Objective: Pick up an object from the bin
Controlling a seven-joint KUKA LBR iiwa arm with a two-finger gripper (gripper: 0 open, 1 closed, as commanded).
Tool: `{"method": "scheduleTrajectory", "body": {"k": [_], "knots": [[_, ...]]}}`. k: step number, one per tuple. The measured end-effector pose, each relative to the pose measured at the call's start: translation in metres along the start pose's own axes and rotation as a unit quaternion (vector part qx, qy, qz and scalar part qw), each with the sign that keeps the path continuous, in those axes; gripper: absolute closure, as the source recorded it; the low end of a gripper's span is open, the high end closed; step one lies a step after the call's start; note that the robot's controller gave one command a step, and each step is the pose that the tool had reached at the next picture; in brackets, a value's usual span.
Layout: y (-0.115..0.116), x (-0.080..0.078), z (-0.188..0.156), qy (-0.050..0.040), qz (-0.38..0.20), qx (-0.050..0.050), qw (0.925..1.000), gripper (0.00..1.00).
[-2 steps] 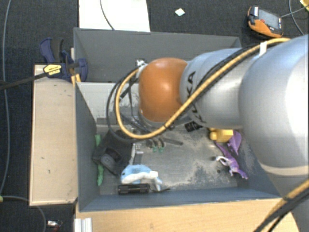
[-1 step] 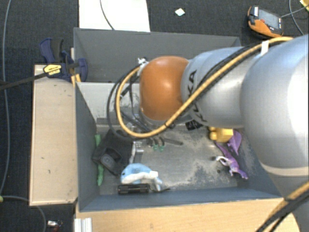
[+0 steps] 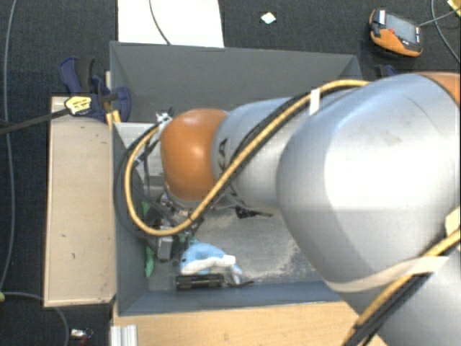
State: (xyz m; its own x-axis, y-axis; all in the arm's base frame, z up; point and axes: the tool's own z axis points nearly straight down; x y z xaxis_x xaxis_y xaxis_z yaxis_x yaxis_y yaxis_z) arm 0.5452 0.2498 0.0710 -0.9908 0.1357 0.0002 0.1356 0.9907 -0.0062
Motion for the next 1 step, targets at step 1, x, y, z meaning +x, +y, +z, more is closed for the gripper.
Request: {"method": "scheduleTrajectory", "body": {"k": [1], "knots": [[0.0016, -0.0057, 0.0001, -0.0028, -0.021, -0.001, 0.9998, 0.00]]}}
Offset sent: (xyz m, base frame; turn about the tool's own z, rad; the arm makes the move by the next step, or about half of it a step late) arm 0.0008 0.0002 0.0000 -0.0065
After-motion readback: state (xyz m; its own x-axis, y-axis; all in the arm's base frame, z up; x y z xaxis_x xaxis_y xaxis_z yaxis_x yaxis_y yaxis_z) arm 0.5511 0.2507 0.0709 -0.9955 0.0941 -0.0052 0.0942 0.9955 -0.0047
